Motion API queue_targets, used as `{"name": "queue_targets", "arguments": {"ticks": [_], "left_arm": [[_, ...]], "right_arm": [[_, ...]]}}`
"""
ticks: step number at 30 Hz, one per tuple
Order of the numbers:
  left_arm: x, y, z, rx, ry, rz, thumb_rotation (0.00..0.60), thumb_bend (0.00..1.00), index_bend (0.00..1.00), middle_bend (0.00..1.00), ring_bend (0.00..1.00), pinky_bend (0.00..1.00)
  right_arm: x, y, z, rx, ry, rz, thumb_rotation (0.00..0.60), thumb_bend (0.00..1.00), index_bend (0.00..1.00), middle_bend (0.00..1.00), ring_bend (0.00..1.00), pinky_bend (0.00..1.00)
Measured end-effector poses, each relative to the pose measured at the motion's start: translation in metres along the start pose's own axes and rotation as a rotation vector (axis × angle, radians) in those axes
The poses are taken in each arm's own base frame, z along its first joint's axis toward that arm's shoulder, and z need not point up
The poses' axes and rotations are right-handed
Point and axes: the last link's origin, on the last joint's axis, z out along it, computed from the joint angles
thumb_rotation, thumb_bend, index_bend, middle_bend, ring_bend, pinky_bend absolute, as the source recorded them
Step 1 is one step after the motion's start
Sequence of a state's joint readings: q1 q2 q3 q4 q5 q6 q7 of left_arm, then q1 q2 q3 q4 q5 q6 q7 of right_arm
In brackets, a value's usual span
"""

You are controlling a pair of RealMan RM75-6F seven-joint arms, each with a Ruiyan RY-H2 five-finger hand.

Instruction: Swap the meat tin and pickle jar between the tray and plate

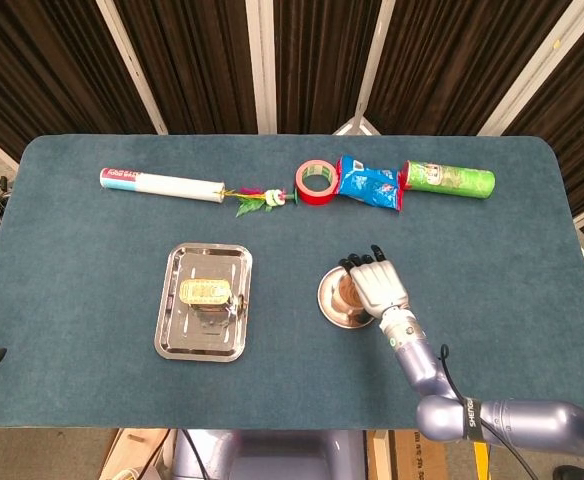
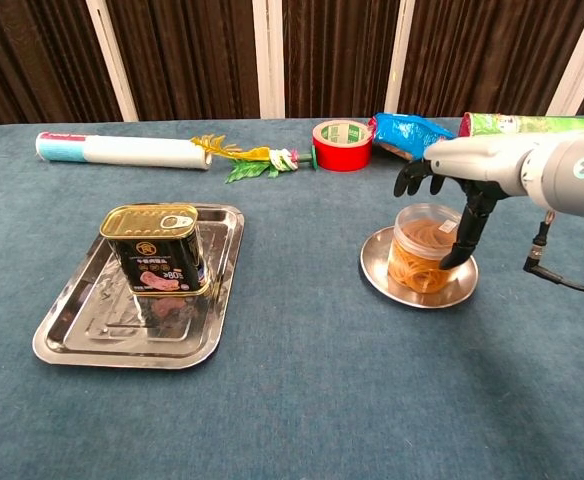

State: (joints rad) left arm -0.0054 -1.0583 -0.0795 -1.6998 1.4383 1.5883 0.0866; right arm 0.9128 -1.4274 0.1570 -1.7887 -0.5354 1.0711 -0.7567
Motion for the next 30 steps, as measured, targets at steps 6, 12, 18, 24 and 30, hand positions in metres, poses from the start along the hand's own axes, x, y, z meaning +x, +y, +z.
{"name": "queue_targets", "arguments": {"ticks": [6, 12, 18, 24, 30], "left_arm": [[-0.001, 0.001, 0.000, 0.000, 0.000, 0.003, 0.600, 0.20, 0.17, 0.00, 0.00, 0.06], [-0.001, 0.002, 0.000, 0.001, 0.000, 0.002, 0.600, 0.20, 0.17, 0.00, 0.00, 0.07], [-0.001, 0.003, -0.001, 0.001, -0.001, 0.000, 0.600, 0.20, 0.17, 0.00, 0.00, 0.07], [0.000, 0.001, 0.000, 0.010, 0.004, -0.001, 0.600, 0.20, 0.17, 0.00, 0.00, 0.07], [0.001, -0.006, 0.003, 0.043, 0.008, 0.000, 0.600, 0.20, 0.17, 0.00, 0.00, 0.07]], "right_arm": [[-0.007, 0.003, 0.005, -0.008, -0.002, -0.010, 0.600, 0.06, 0.28, 0.27, 0.34, 0.01], [-0.008, 0.003, 0.008, -0.015, 0.014, -0.020, 0.600, 0.09, 0.35, 0.36, 0.44, 0.07], [-0.008, 0.003, 0.009, -0.017, 0.040, -0.027, 0.600, 0.13, 0.41, 0.43, 0.50, 0.12], [0.000, 0.000, 0.010, -0.004, 0.085, -0.015, 0.600, 0.13, 0.41, 0.43, 0.50, 0.12], [0.031, -0.016, 0.009, 0.043, 0.143, -0.001, 0.600, 0.13, 0.41, 0.43, 0.50, 0.12]]}}
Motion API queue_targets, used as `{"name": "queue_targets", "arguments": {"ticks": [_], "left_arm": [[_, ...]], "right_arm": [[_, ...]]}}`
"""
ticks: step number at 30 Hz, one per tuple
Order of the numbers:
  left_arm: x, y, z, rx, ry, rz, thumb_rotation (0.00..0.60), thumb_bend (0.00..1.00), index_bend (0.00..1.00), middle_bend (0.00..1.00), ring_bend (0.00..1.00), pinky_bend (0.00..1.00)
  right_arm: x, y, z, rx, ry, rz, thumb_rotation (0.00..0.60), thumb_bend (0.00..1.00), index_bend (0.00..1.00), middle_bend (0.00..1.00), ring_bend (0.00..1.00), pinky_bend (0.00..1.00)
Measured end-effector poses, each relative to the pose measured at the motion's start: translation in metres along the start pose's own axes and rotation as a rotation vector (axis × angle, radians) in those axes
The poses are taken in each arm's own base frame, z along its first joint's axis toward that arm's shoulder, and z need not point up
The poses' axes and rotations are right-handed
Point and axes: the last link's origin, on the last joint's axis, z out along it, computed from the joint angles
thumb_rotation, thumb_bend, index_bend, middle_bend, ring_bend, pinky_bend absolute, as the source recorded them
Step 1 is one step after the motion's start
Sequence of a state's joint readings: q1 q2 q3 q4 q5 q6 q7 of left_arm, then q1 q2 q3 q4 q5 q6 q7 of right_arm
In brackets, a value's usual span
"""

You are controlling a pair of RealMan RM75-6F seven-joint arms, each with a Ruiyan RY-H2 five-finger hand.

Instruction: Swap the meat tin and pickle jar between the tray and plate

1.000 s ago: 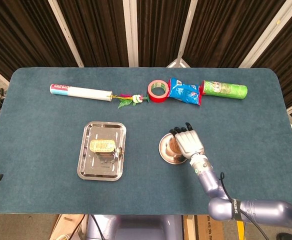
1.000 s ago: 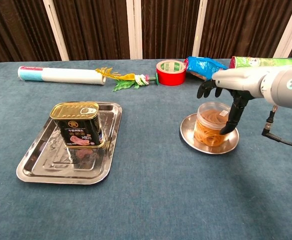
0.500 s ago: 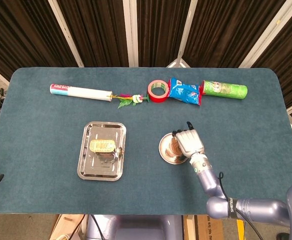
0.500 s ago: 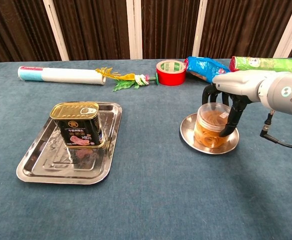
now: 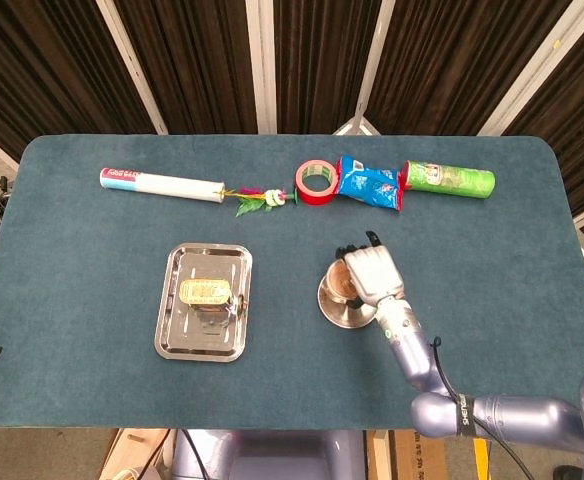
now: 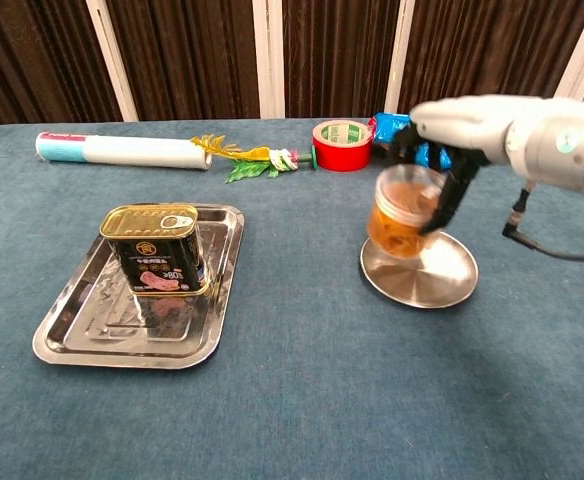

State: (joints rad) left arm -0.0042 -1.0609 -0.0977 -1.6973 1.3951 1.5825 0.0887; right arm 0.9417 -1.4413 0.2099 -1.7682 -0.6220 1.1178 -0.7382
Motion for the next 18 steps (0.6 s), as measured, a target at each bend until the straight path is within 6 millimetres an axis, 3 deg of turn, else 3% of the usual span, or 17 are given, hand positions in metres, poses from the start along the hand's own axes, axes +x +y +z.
{"name": "queue_targets", "arguments": {"ticks": [7, 18], "left_arm": [[-0.001, -0.006, 0.005, 0.032, -0.005, 0.002, 0.600, 0.20, 0.17, 0.00, 0.00, 0.07], [-0.005, -0.006, 0.009, 0.034, -0.029, 0.017, 0.600, 0.20, 0.17, 0.00, 0.00, 0.07]], "right_arm": [[0.018, -0.036, 0.024, 0.041, 0.001, 0.029, 0.600, 0.13, 0.41, 0.43, 0.50, 0.12], [0.005, -0.059, 0.051, 0.049, -0.016, 0.023, 0.600, 0.13, 0.41, 0.43, 0.50, 0.12]]}}
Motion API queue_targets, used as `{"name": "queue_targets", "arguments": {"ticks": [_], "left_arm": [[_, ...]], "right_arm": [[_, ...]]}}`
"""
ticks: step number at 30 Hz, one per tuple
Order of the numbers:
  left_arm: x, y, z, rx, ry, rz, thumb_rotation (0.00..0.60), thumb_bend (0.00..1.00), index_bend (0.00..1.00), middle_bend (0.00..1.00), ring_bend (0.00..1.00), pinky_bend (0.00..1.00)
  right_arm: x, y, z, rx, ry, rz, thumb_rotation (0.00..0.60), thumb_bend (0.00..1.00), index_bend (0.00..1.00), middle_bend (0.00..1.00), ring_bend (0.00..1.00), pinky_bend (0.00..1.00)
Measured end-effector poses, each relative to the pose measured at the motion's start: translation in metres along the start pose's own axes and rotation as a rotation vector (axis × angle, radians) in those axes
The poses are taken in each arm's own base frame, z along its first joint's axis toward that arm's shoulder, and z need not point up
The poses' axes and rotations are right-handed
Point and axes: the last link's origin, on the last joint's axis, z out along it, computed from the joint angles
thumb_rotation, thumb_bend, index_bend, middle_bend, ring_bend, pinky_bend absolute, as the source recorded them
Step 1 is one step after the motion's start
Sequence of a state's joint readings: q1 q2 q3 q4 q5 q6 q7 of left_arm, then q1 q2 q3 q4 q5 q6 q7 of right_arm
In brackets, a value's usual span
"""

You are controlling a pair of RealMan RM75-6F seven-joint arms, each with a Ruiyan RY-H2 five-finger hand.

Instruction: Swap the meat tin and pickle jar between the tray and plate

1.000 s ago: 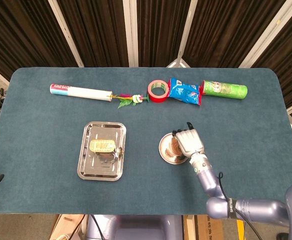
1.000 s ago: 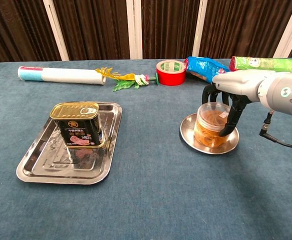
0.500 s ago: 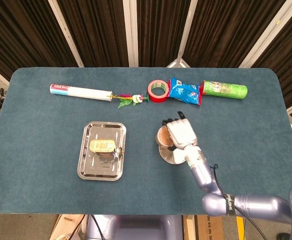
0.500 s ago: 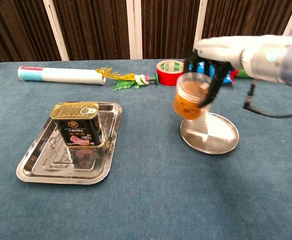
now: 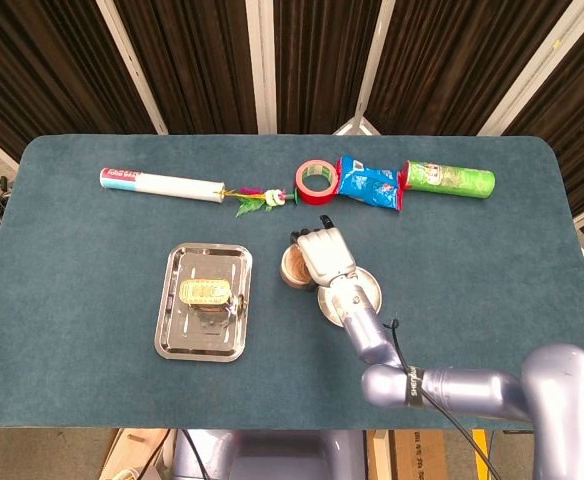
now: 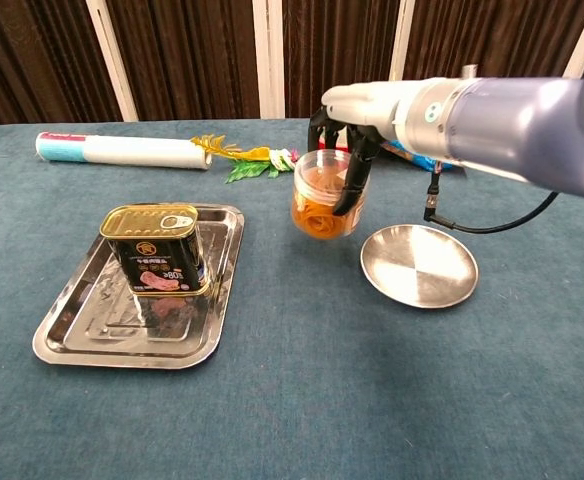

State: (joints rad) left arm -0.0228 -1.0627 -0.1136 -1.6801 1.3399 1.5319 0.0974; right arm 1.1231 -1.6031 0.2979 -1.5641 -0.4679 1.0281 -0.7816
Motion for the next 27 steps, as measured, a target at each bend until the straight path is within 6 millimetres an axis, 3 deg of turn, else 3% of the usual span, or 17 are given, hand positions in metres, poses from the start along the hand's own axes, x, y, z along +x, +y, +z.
{"name": "queue_targets", "arguments": {"ticks": [8, 10, 13, 14, 15, 17, 27], "left_arm": [[0.002, -0.003, 0.000, 0.013, 0.007, -0.003, 0.600, 0.20, 0.17, 0.00, 0.00, 0.07], [0.002, -0.003, 0.000, 0.015, 0.006, -0.003, 0.600, 0.20, 0.17, 0.00, 0.00, 0.07], [0.002, -0.004, 0.001, 0.019, 0.005, -0.004, 0.600, 0.20, 0.17, 0.00, 0.00, 0.07], [0.002, -0.004, 0.001, 0.019, 0.006, -0.005, 0.600, 0.20, 0.17, 0.00, 0.00, 0.07], [0.002, -0.004, 0.001, 0.020, 0.006, -0.006, 0.600, 0.20, 0.17, 0.00, 0.00, 0.07], [0.002, -0.004, 0.002, 0.020, 0.006, -0.006, 0.600, 0.20, 0.17, 0.00, 0.00, 0.07], [0.002, -0.002, 0.002, 0.007, 0.003, -0.015, 0.600, 0.20, 0.17, 0.00, 0.00, 0.07]], "right_arm": [[-0.014, -0.008, 0.013, 0.002, -0.007, 0.000, 0.600, 0.12, 0.41, 0.43, 0.49, 0.08], [-0.015, -0.010, 0.015, 0.003, -0.001, -0.004, 0.600, 0.12, 0.36, 0.40, 0.46, 0.04], [-0.017, -0.013, 0.016, 0.014, -0.007, 0.000, 0.600, 0.12, 0.15, 0.26, 0.31, 0.00], [-0.018, -0.013, 0.016, 0.018, -0.014, 0.002, 0.600, 0.10, 0.07, 0.16, 0.21, 0.00], [-0.019, -0.014, 0.015, 0.024, -0.022, 0.003, 0.600, 0.07, 0.02, 0.08, 0.11, 0.00], [-0.019, -0.015, 0.013, 0.035, -0.041, -0.002, 0.600, 0.04, 0.00, 0.01, 0.02, 0.00], [-0.008, -0.011, -0.006, 0.045, -0.052, 0.004, 0.600, 0.00, 0.00, 0.00, 0.00, 0.00]]}}
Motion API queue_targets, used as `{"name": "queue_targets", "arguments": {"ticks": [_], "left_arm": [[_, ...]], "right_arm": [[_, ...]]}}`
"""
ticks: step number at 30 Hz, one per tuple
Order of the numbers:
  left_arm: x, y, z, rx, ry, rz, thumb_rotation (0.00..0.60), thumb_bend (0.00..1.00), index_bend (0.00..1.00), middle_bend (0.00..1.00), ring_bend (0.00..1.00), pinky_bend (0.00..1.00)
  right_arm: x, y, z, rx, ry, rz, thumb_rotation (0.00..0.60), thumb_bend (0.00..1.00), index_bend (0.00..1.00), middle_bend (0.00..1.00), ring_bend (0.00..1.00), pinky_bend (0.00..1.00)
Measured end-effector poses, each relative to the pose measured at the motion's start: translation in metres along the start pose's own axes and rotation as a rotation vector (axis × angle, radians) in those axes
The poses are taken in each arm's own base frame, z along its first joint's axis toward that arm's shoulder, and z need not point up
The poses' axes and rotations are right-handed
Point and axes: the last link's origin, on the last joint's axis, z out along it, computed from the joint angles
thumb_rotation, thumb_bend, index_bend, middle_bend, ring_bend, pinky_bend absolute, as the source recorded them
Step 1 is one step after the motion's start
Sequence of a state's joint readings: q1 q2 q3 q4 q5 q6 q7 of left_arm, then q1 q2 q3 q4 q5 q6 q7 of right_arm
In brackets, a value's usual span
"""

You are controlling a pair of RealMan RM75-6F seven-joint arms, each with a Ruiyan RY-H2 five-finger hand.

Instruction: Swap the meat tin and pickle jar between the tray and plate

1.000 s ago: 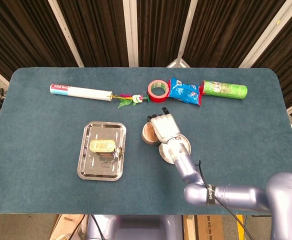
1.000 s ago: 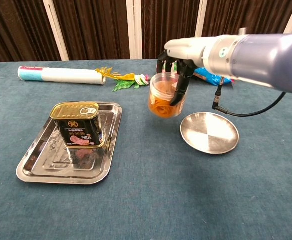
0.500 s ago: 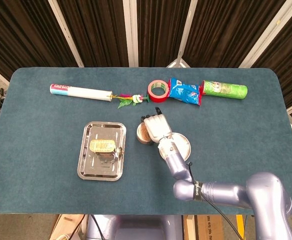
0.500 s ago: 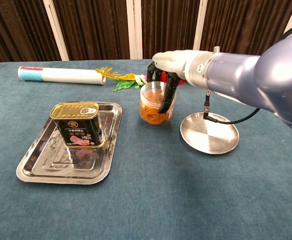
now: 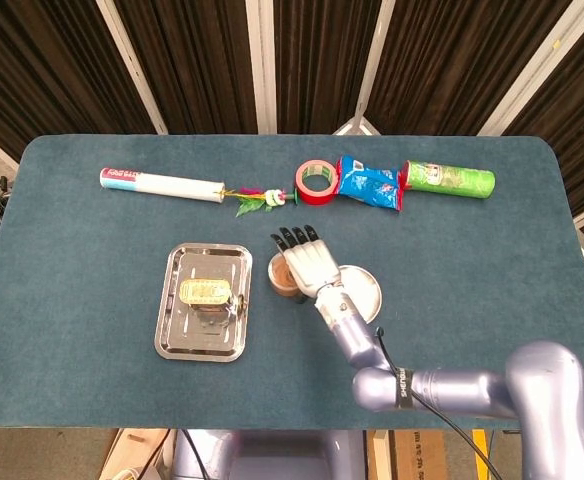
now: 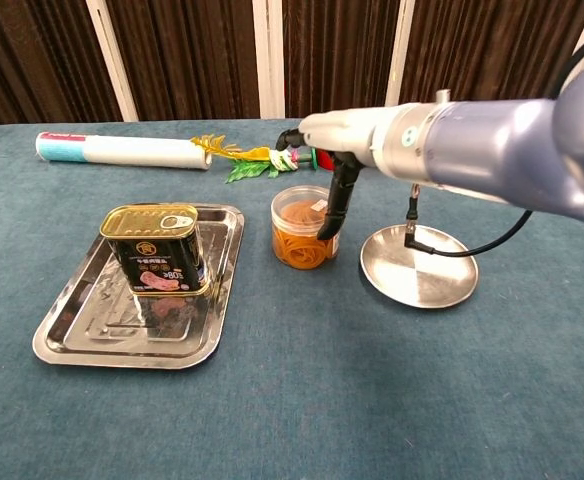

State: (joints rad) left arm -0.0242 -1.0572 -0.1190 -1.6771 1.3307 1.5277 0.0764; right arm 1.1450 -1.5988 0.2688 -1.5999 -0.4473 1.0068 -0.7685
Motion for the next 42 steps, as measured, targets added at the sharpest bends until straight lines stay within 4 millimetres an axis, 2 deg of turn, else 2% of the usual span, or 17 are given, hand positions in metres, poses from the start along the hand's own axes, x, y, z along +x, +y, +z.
{"name": "queue_targets", "arguments": {"ticks": [3, 5, 9, 10, 15, 16, 19, 23, 26, 31, 35, 42], "left_arm": [[0.000, 0.000, 0.001, -0.009, -0.003, -0.006, 0.600, 0.20, 0.17, 0.00, 0.00, 0.07], [0.000, 0.000, 0.000, -0.010, -0.005, -0.009, 0.600, 0.20, 0.17, 0.00, 0.00, 0.07], [0.000, 0.005, -0.002, -0.034, -0.004, -0.032, 0.600, 0.17, 0.16, 0.00, 0.00, 0.07], [0.000, 0.007, -0.002, -0.046, -0.005, -0.039, 0.600, 0.16, 0.16, 0.00, 0.00, 0.07], [-0.006, 0.019, 0.000, -0.100, -0.023, -0.039, 0.600, 0.11, 0.16, 0.00, 0.00, 0.07], [-0.008, 0.022, 0.002, -0.107, -0.030, -0.029, 0.600, 0.10, 0.16, 0.00, 0.00, 0.07], [-0.015, 0.036, 0.011, -0.141, -0.061, -0.015, 0.600, 0.10, 0.15, 0.00, 0.00, 0.07], [-0.021, 0.067, 0.032, -0.210, -0.103, -0.068, 0.600, 0.08, 0.15, 0.00, 0.00, 0.13], [-0.025, 0.091, 0.045, -0.256, -0.125, -0.090, 0.600, 0.07, 0.15, 0.00, 0.00, 0.13], [-0.034, 0.132, 0.057, -0.321, -0.178, -0.162, 0.600, 0.07, 0.16, 0.01, 0.00, 0.13], [-0.042, 0.157, 0.062, -0.356, -0.252, -0.176, 0.600, 0.07, 0.16, 0.01, 0.00, 0.13], [-0.057, 0.189, 0.064, -0.393, -0.304, -0.193, 0.600, 0.07, 0.17, 0.04, 0.00, 0.13]], "right_arm": [[0.010, 0.016, -0.014, -0.026, 0.030, -0.007, 0.600, 0.00, 0.00, 0.00, 0.00, 0.00], [0.017, 0.035, -0.028, -0.060, 0.054, -0.010, 0.600, 0.00, 0.00, 0.00, 0.00, 0.00], [0.024, 0.092, -0.066, -0.167, 0.120, 0.002, 0.600, 0.00, 0.00, 0.00, 0.00, 0.00], [0.021, 0.109, -0.079, -0.192, 0.138, 0.017, 0.600, 0.00, 0.00, 0.00, 0.00, 0.00], [-0.003, 0.159, -0.140, -0.250, 0.194, 0.078, 0.600, 0.00, 0.00, 0.00, 0.00, 0.00], [-0.011, 0.170, -0.158, -0.270, 0.200, 0.084, 0.600, 0.00, 0.00, 0.00, 0.00, 0.00], [-0.031, 0.189, -0.204, -0.321, 0.212, 0.094, 0.600, 0.00, 0.00, 0.00, 0.00, 0.00], [-0.043, 0.200, -0.245, -0.362, 0.253, 0.097, 0.600, 0.00, 0.00, 0.00, 0.00, 0.00], [-0.049, 0.206, -0.261, -0.394, 0.286, 0.123, 0.600, 0.00, 0.00, 0.00, 0.00, 0.00], [-0.058, 0.214, -0.272, -0.424, 0.311, 0.111, 0.600, 0.00, 0.00, 0.00, 0.00, 0.00], [-0.062, 0.216, -0.273, -0.430, 0.307, 0.119, 0.600, 0.00, 0.00, 0.00, 0.00, 0.00], [-0.061, 0.219, -0.273, -0.445, 0.324, 0.127, 0.600, 0.00, 0.00, 0.00, 0.00, 0.00]]}}
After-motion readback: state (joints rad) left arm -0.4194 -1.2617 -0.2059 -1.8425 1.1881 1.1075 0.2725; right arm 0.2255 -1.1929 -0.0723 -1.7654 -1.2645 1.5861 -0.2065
